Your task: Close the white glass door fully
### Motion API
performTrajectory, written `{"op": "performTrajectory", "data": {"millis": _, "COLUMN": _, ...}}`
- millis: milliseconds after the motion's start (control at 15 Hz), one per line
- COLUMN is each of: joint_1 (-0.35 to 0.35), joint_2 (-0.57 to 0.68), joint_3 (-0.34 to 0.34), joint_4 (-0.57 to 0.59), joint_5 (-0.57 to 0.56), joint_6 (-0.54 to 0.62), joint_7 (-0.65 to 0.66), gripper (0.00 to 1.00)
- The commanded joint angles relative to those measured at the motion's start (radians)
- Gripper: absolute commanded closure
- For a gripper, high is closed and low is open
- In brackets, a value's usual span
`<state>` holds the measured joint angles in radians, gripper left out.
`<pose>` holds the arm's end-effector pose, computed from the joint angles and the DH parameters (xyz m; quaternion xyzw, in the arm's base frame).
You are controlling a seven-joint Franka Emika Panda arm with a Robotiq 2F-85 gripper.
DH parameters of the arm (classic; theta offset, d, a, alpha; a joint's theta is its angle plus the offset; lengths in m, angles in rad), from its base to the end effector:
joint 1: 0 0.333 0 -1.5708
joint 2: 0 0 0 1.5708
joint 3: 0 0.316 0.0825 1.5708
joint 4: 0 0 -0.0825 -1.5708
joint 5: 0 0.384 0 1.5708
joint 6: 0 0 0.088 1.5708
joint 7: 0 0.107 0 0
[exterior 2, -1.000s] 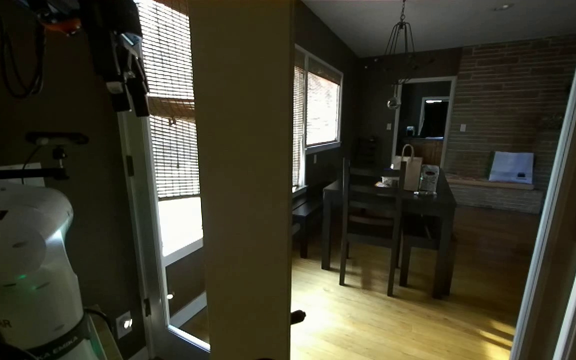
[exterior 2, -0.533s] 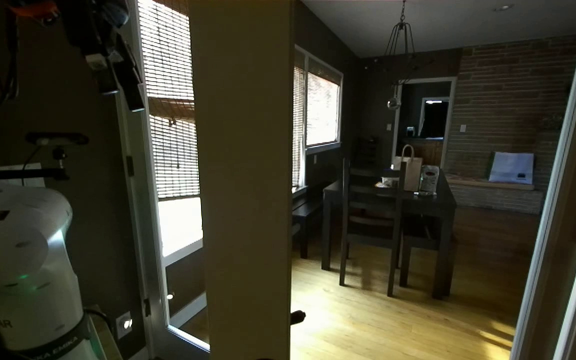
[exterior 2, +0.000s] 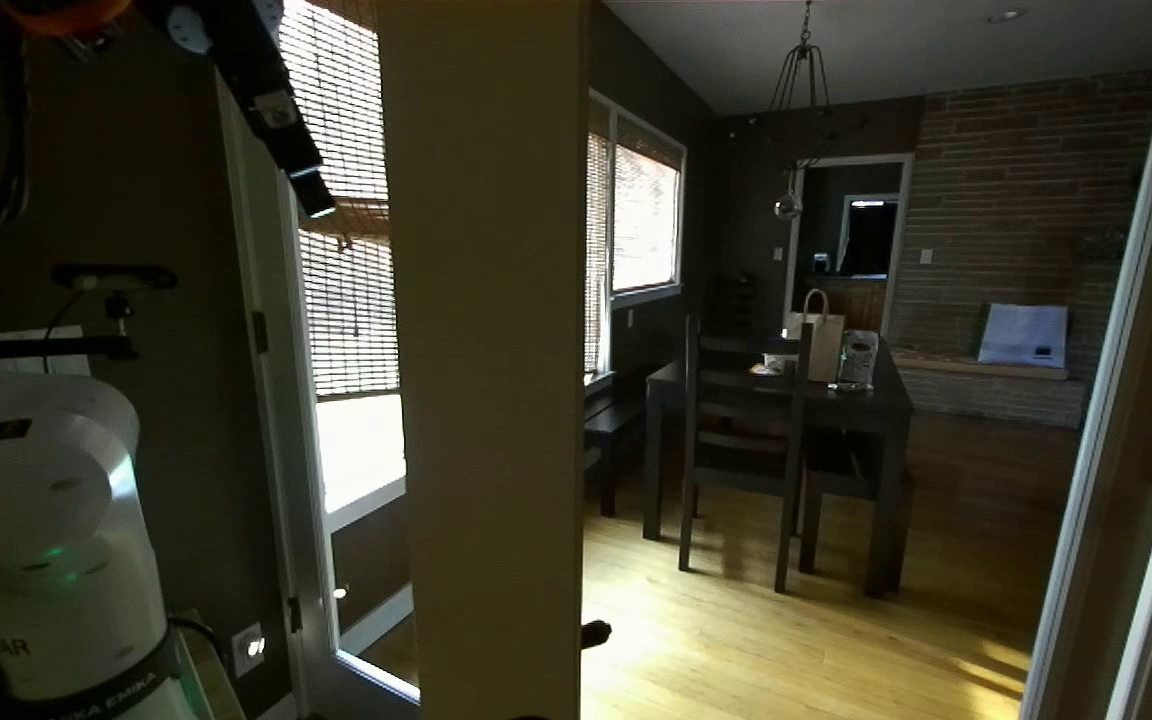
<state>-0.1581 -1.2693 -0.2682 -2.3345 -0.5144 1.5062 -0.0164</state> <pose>0.1013 -0.1796 0.6894 0.9515 -0.2032 0.1788 0.1460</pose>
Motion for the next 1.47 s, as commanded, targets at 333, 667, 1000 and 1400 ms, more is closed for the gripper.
{"op": "performTrajectory", "data": {"millis": 333, "joint_1": 0.003, "joint_2": -0.009, "joint_3": -0.007, "joint_4": -0.005, "joint_5": 0.002, "joint_6": 0.014, "joint_7": -0.012, "gripper": 0.00}}
{"op": "performTrajectory", "data": {"millis": 667, "joint_1": 0.003, "joint_2": -0.009, "joint_3": -0.007, "joint_4": -0.005, "joint_5": 0.002, "joint_6": 0.016, "joint_7": -0.013, "gripper": 0.00}}
{"op": "performTrajectory", "data": {"millis": 1000, "joint_1": 0.003, "joint_2": -0.009, "joint_3": -0.007, "joint_4": -0.006, "joint_5": 0.002, "joint_6": 0.016, "joint_7": -0.013, "gripper": 0.00}}
{"op": "performTrajectory", "data": {"millis": 1400, "joint_1": -0.018, "joint_2": -0.040, "joint_3": -0.052, "joint_4": 0.023, "joint_5": 0.007, "joint_6": -0.033, "joint_7": -0.037, "gripper": 0.00}}
